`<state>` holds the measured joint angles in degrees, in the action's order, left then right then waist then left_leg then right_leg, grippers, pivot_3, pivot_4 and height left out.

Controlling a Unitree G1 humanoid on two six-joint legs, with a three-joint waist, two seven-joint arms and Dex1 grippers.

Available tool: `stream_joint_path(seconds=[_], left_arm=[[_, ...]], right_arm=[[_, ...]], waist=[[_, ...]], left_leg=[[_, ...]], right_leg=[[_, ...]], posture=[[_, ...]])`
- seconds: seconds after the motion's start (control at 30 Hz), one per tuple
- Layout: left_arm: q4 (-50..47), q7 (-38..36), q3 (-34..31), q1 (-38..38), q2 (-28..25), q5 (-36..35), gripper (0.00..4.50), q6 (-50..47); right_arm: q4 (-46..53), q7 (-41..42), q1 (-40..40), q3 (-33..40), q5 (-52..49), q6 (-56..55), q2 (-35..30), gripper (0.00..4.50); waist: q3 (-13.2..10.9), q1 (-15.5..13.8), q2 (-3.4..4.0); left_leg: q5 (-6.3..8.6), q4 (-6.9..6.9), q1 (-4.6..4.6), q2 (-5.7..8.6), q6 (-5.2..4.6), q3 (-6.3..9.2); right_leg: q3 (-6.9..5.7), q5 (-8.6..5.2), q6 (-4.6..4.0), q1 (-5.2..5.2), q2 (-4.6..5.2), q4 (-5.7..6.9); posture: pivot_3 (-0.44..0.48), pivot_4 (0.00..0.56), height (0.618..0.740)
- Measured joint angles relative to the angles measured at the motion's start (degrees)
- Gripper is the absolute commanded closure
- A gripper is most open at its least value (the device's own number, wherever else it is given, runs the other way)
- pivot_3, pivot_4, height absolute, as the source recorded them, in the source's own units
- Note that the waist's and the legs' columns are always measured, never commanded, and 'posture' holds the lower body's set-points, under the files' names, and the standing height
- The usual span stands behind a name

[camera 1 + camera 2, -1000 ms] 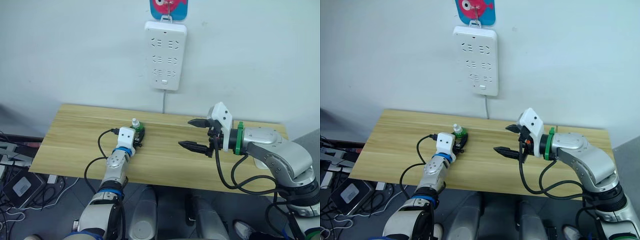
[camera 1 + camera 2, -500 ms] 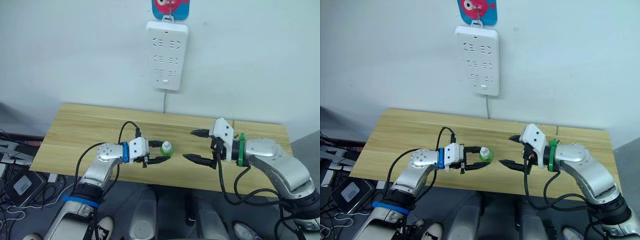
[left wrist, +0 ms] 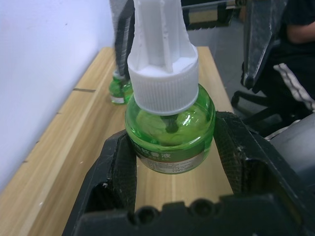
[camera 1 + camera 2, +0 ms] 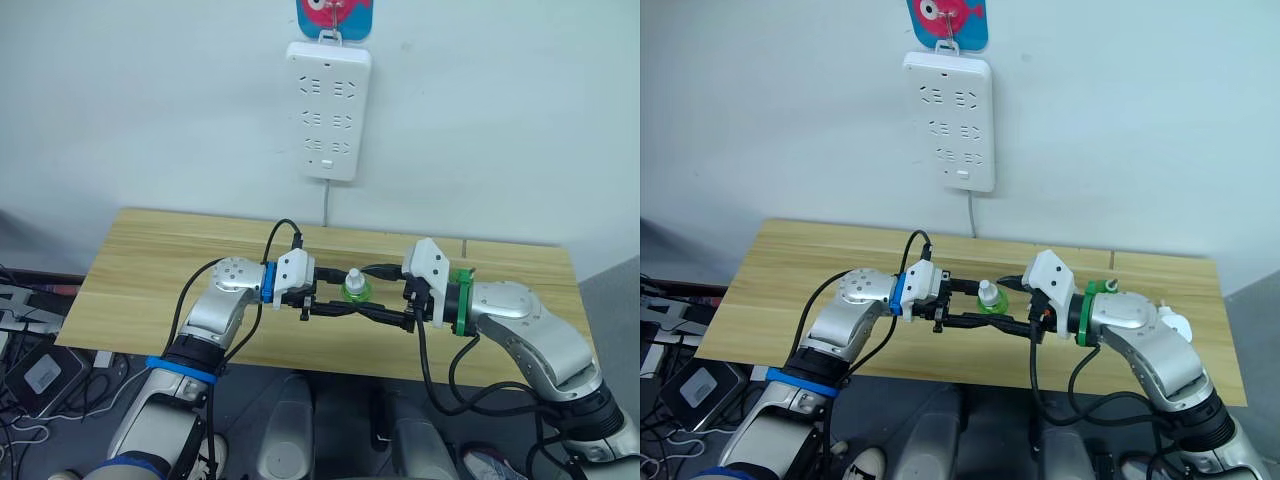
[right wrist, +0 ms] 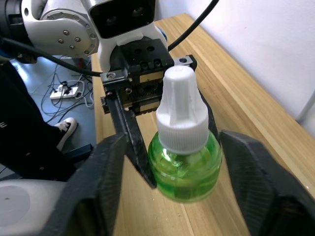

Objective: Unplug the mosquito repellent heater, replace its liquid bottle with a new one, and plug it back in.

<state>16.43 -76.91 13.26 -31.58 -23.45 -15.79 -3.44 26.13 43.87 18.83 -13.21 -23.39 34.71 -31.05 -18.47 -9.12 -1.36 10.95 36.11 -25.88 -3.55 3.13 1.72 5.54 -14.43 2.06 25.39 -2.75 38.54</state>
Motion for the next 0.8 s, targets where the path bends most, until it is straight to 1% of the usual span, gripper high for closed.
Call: stream_joint_path(seconds=[0.13,0.17,0.2,0.23,0.27,0.3,0.33,0.37,0.57,0.67,0.7,0.77,0.8], left_arm=[[-0.3,-0.2,0.0,0.1,0.1,0.0,2.30,-1.1],[-0.4,-0.2,0.0,0.3,0.1,0.0,2.30,-1.5],[-0.5,-0.2,0.0,0.4,0.0,0.0,2.30,-1.6],[-0.6,-0.2,0.0,0.5,0.0,0.0,2.30,-2.2],[-0.6,-0.2,0.0,0.6,0.0,0.0,2.30,-2.4],[-1.0,-0.2,0.0,0.9,-0.1,-0.1,2.30,-2.5],[-1.1,-0.3,0.0,1.0,-0.1,-0.1,2.30,-2.5],[-1.6,-0.3,-0.1,1.2,-0.3,-0.1,2.30,-2.6],[-3.3,-0.2,-0.1,1.8,-0.8,-0.1,2.30,-3.6],[-5.2,-1.0,-0.1,2.6,-1.6,-0.4,2.30,-4.2],[-6.2,-2.1,0.0,3.1,-2.2,-0.7,2.30,-4.3],[-9.0,-5.1,1.0,4.0,-3.9,-1.2,2.30,-4.2],[-10.5,-7.5,2.3,4.4,-5.3,-1.5,2.30,-3.5]], right_arm=[[0.0,-0.6,0.0,-0.1,0.1,0.0,0.9,1.28],[0.0,-0.6,0.0,-0.1,0.1,0.0,1.0,1.66],[0.0,-0.6,0.0,-0.1,0.1,0.0,1.1,1.75],[0.0,-0.5,0.1,0.0,0.0,0.0,1.3,2.21],[0.0,-0.5,0.2,0.0,-0.1,0.0,1.6,2.54],[0.0,-0.4,0.5,0.0,-0.3,0.0,2.2,3.01],[0.0,-0.4,0.5,0.1,-0.3,0.0,2.3,3.17],[0.0,-0.3,0.6,0.2,-0.4,0.0,2.3,3.49],[0.0,0.8,0.6,0.1,-0.4,-0.4,2.3,3.49],[-0.1,3.3,1.4,-0.1,-0.5,-0.5,1.6,3.49],[-0.7,5.9,2.5,-0.8,-0.7,-1.1,0.6,3.49],[-2.4,13.8,5.7,-2.6,-1.2,-3.4,-2.4,3.49],[-4.3,19.7,8.0,-4.2,-1.9,-5.0,-3.9,3.49]], waist=[[0.0,0.1,0.00],[0.0,0.1,0.00],[0.0,0.1,0.00],[0.0,0.2,0.00],[0.0,0.2,0.00],[0.0,0.2,0.00],[0.0,0.2,0.00],[0.0,0.1,0.00],[0.0,0.0,0.00],[0.0,0.0,0.00],[0.0,0.0,0.00],[0.0,0.1,0.01],[0.0,0.1,0.01]], left_leg=[[0.00,0.03,0.01,0.00,0.00,0.00],[0.00,0.03,0.00,0.01,0.00,0.00],[0.00,0.03,0.00,0.01,0.00,0.00],[0.00,0.03,0.00,0.00,0.00,0.00],[0.00,0.03,0.01,0.00,0.00,0.01],[0.00,0.03,0.01,0.00,0.00,0.01],[0.00,0.03,0.01,0.00,0.00,0.01],[0.00,0.03,0.01,0.00,0.00,0.03],[0.00,0.06,0.02,0.00,0.00,0.02],[0.00,0.06,0.02,0.00,0.00,0.02],[0.00,0.07,0.03,-0.01,0.00,0.02],[0.00,0.07,0.08,-0.01,0.00,0.01],[0.00,0.08,0.09,-0.02,0.00,0.01]], right_leg=[[0.00,0.00,0.00,0.00,0.00,0.04],[0.01,0.00,0.00,0.00,0.00,0.03],[0.01,0.00,0.00,-0.01,0.00,0.03],[0.01,0.00,0.00,-0.01,0.00,0.04],[0.00,0.00,0.00,0.00,0.00,0.04],[0.00,0.00,0.00,0.00,0.00,0.05],[0.00,0.00,0.00,0.00,0.00,0.06],[-0.01,0.00,0.00,0.00,0.00,0.07],[0.00,0.00,0.00,-0.01,0.00,0.09],[0.00,0.00,-0.01,-0.01,0.00,0.11],[0.00,0.00,-0.01,0.00,-0.01,0.12],[-0.01,0.00,-0.01,-0.04,-0.01,0.13],[-0.01,0.00,-0.01,-0.04,-0.02,0.13]], posture=[[0.306,0.288,0.740],[0.313,0.293,0.740],[0.315,0.293,0.740],[0.315,0.293,0.740],[0.319,0.295,0.740],[0.319,0.295,0.740],[0.322,0.294,0.740],[0.326,0.296,0.740],[0.335,0.300,0.740],[0.331,0.302,0.740],[0.334,0.301,0.740],[0.342,0.299,0.740],[0.351,0.297,0.740]])
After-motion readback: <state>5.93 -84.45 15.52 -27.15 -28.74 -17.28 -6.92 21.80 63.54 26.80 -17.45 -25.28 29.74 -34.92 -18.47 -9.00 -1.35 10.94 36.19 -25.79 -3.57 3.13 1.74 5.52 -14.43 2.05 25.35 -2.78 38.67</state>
